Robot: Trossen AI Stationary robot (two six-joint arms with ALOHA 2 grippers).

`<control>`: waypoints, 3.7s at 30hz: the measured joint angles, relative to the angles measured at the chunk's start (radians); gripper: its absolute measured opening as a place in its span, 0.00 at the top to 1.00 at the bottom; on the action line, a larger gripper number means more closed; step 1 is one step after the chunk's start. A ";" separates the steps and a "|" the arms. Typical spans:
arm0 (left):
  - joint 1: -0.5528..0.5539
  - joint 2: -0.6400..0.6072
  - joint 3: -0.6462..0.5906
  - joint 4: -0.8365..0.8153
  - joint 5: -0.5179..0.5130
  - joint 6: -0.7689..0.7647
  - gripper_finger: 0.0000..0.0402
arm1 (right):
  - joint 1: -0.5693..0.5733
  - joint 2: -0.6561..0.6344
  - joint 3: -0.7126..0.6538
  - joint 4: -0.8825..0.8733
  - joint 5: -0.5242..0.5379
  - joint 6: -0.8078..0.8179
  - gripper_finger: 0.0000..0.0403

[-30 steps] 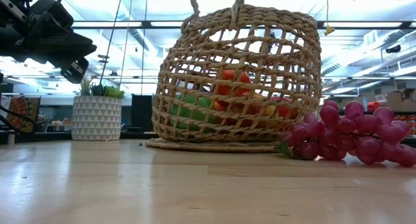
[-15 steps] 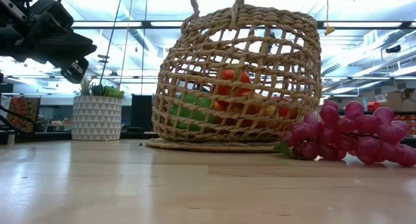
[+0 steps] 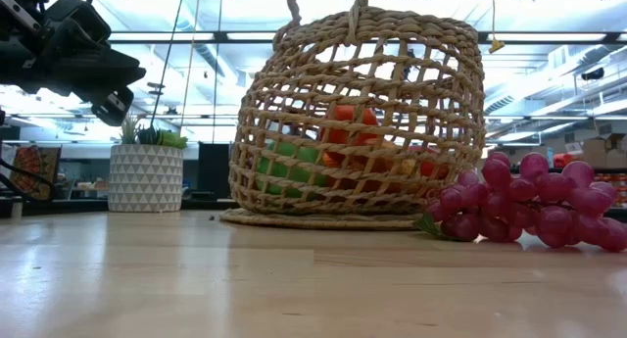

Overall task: Build produce basket
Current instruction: Put the green pear into the woven basket

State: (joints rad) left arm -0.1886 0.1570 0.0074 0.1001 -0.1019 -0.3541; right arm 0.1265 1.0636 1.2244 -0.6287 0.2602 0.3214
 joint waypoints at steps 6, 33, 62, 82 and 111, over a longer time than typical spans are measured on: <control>0.000 0.000 0.000 0.000 0.000 0.000 0.86 | -0.029 0.048 0.001 0.003 -0.001 0.018 0.11; 0.000 0.000 0.000 0.000 0.000 0.000 0.85 | -0.079 0.346 0.395 -0.354 -0.019 0.018 0.11; 0.000 0.000 0.000 0.000 0.000 0.000 0.84 | 0.030 0.382 0.577 -0.495 0.077 -1.321 0.11; 0.000 0.000 0.000 0.000 0.000 0.000 0.85 | 0.028 0.425 0.575 -0.494 0.176 -1.239 0.11; 0.000 0.000 0.000 0.000 0.000 0.000 0.84 | -0.111 0.425 0.351 -0.486 -0.209 0.452 0.11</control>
State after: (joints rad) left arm -0.1885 0.1570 0.0074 0.1001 -0.1018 -0.3542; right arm 0.0158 1.4884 1.5759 -1.1150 0.0514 0.7733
